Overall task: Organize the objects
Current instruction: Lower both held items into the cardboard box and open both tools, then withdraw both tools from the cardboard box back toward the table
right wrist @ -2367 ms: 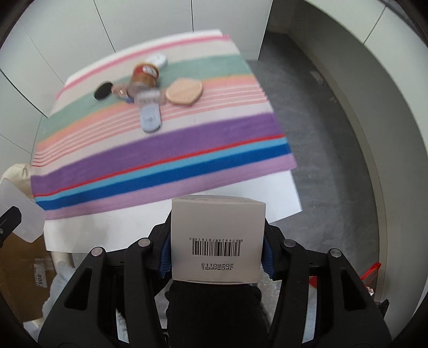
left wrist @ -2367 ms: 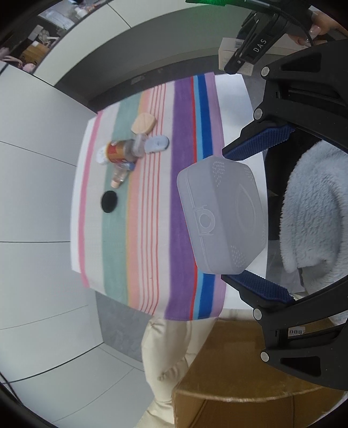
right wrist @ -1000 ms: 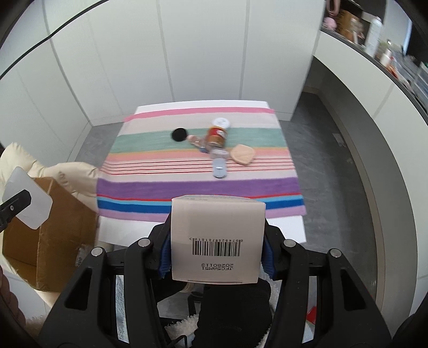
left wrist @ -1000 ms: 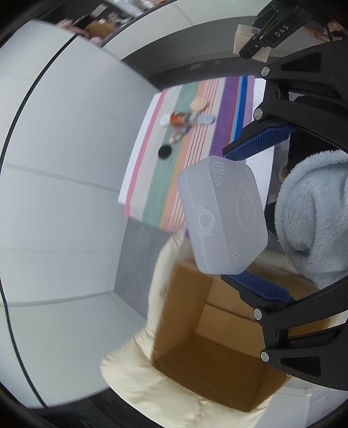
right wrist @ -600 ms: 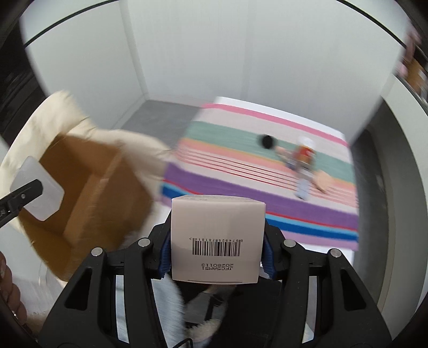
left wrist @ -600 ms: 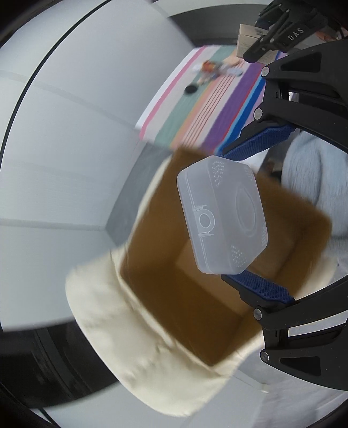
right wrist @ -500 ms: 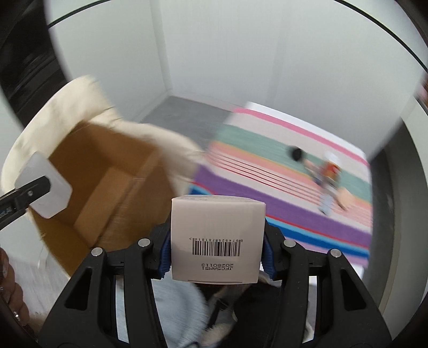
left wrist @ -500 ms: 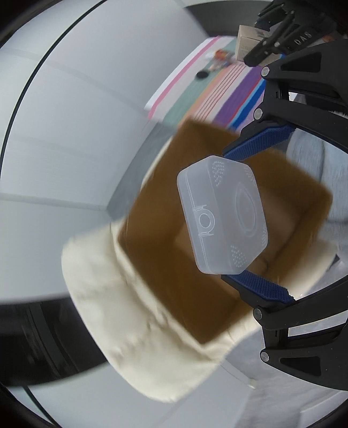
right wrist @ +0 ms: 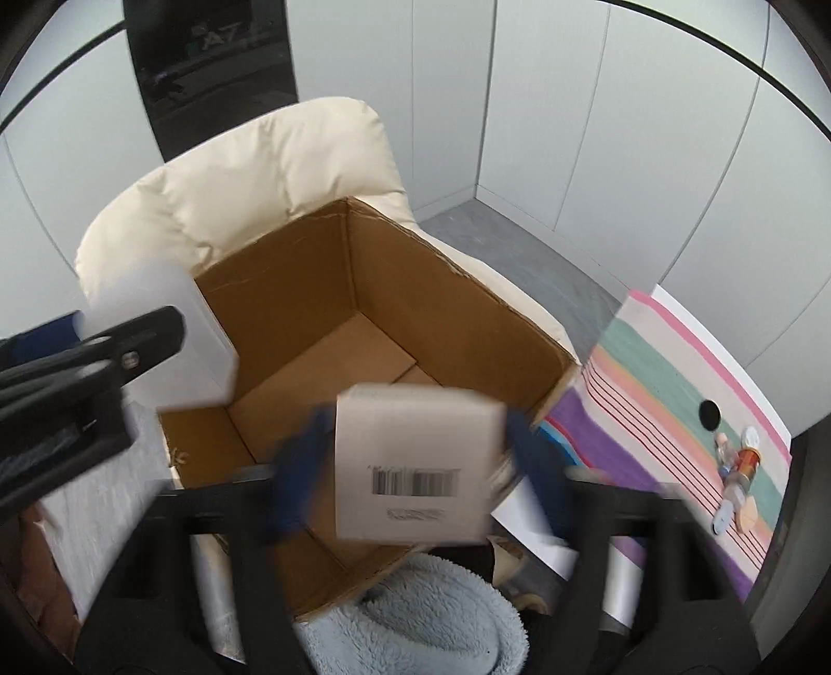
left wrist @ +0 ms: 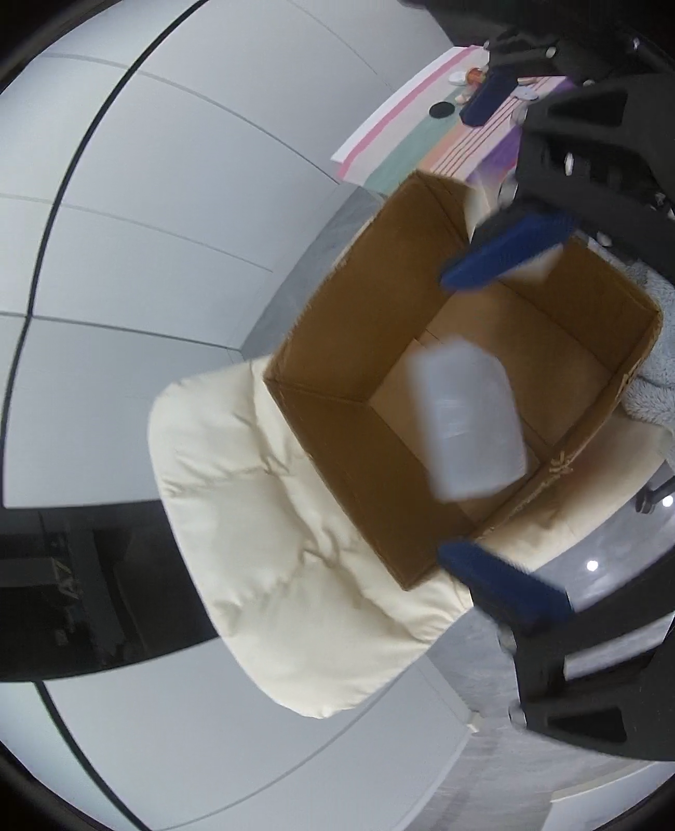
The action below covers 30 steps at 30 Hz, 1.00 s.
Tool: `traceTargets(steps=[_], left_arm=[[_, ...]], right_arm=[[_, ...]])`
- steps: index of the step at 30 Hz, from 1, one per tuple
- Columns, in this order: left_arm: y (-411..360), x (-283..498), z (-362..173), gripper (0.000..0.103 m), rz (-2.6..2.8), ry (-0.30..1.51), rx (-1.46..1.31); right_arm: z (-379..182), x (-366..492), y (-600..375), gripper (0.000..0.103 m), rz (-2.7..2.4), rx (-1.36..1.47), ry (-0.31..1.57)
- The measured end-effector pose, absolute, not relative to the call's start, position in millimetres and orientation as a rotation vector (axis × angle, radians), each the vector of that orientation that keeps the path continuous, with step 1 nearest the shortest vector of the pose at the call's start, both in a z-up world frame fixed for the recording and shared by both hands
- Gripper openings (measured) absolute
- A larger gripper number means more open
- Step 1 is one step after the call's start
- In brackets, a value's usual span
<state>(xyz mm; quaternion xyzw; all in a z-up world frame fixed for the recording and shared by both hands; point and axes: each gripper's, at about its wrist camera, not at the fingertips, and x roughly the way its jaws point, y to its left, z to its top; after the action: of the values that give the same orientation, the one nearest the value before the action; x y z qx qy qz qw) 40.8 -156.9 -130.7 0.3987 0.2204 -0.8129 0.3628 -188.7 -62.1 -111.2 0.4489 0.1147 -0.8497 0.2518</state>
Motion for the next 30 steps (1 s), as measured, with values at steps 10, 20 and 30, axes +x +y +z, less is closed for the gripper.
traceTargets(steps=[10, 20, 30], left_arm=[[-154.9, 39.8, -130.8, 0.103, -2.104, 0.593, 1.037], [-138.2, 33.2, -123.0, 0.103, -2.162, 0.543, 1.042], [-113.0, 18.2, -120.0, 0.103, -2.246, 0.526, 1.073]], right_arm=[[-119.5, -197.9, -34.4, 0.103, -2.343, 1.212, 0.261], [-121.3, -196.2, -17.2, 0.103, -2.314, 1.268, 0.214], [-112.8, -197.3, 24.3, 0.103, -2.398, 1.296, 0.170]])
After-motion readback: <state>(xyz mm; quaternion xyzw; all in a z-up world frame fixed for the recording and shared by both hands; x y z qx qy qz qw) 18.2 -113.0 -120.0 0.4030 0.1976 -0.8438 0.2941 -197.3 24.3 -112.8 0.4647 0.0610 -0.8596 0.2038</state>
